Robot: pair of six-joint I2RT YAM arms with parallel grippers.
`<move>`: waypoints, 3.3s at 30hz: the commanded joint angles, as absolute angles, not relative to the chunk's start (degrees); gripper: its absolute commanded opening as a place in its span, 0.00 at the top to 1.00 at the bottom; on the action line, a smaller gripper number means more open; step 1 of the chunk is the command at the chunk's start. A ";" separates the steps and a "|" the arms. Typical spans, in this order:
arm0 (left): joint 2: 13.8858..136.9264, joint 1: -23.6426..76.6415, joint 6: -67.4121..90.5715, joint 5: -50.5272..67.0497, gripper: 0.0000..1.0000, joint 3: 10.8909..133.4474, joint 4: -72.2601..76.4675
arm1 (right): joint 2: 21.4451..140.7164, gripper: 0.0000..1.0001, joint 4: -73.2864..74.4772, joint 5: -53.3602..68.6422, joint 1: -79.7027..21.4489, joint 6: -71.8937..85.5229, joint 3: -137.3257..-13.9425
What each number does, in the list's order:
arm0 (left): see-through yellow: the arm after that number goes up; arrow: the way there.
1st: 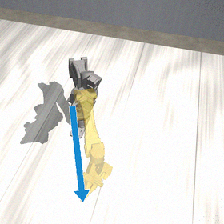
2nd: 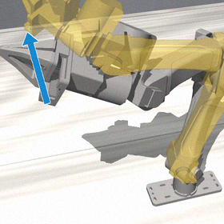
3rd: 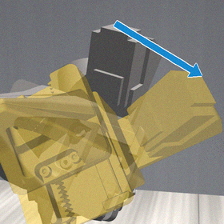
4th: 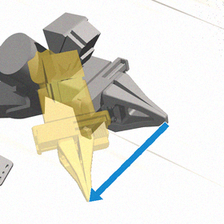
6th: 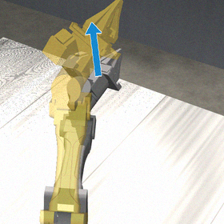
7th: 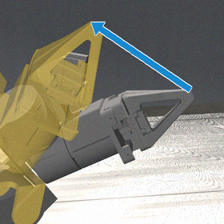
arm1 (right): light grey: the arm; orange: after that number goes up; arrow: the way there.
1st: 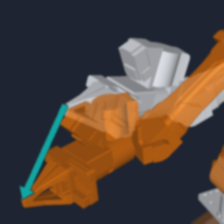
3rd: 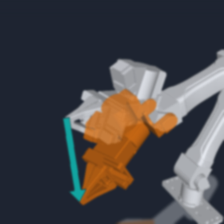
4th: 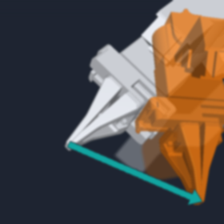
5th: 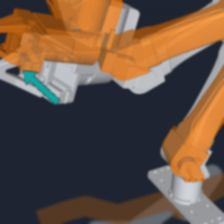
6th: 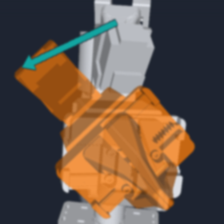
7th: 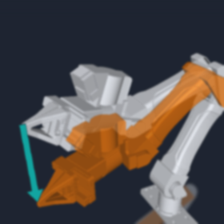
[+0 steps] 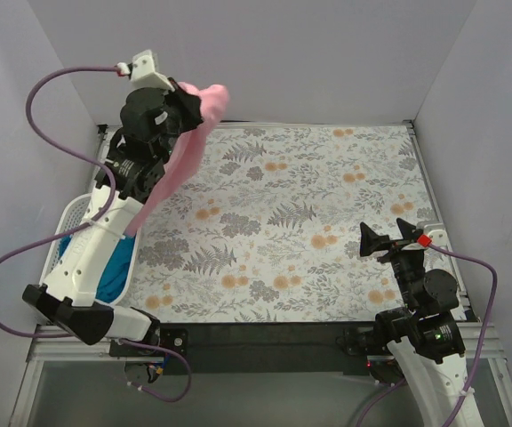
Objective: Fold and stack the t-shirts
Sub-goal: Move the tshirt to the center of the board, then flatten the tshirt out
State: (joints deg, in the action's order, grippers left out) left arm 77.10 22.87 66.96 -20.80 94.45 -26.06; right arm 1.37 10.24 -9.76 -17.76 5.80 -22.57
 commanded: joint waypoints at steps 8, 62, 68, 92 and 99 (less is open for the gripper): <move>71.47 34.10 52.21 2.87 0.89 77.65 -18.11 | 4.12 0.02 10.54 -6.42 -18.11 4.92 -25.83; 53.09 32.61 58.97 -10.99 0.38 34.72 -10.46 | 109.25 0.51 -5.71 23.37 -15.20 9.49 -67.77; 54.05 32.61 58.80 -10.28 0.38 34.80 -10.63 | 109.95 0.51 -6.86 26.10 -15.12 8.00 -67.85; 56.78 32.52 58.62 -9.32 0.39 34.89 -10.72 | 116.71 0.42 -7.73 38.58 -11.69 3.52 -73.30; 57.22 32.52 58.54 -9.05 0.39 35.07 -10.90 | 117.77 0.58 -7.65 41.04 -11.43 3.08 -74.36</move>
